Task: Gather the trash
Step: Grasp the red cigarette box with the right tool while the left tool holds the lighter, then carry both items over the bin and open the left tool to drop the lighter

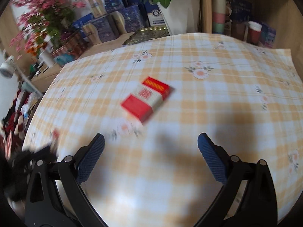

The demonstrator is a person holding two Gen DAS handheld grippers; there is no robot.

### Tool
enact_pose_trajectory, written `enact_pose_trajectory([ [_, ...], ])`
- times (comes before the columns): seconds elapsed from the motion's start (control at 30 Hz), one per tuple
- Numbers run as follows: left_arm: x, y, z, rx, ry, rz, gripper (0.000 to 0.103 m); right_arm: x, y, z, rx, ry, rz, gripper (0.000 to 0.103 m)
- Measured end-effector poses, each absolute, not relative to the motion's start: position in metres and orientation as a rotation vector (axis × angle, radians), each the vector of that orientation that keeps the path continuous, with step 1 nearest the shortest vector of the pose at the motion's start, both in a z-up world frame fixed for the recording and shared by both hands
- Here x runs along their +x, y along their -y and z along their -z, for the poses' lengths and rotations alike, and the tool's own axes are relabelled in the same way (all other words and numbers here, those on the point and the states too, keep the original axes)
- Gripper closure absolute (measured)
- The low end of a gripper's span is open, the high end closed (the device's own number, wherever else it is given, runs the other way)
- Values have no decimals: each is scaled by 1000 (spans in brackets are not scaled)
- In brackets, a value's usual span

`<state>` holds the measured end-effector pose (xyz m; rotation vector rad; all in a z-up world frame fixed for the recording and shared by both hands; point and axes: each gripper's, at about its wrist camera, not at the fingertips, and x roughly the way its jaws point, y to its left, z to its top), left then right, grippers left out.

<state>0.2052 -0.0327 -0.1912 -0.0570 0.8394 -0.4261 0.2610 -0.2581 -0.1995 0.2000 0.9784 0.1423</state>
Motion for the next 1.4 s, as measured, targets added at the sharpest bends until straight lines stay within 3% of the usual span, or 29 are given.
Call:
enact_pose_trajectory([
  [0.33,200,-17,189,-102,-807,367,80,357,223,235,325,-1089,118,6],
  [0.67,198,-37,187,-145,-794,357,80,375,208,261,237,-1170,209,7],
  [0.77,197,-39,187,-154,-790,355,80,372,209,261,212,-1163,205,18],
  [0.83,196,-40,186,-159,-789,358,80,368,207,259,171,-1161,181,33],
  [1.03,189,-39,181,-166,-780,367,80,335,209,240,89,-1111,63,40],
  [1.4,150,-17,162,-129,-763,420,80,227,221,193,88,-985,-94,42],
])
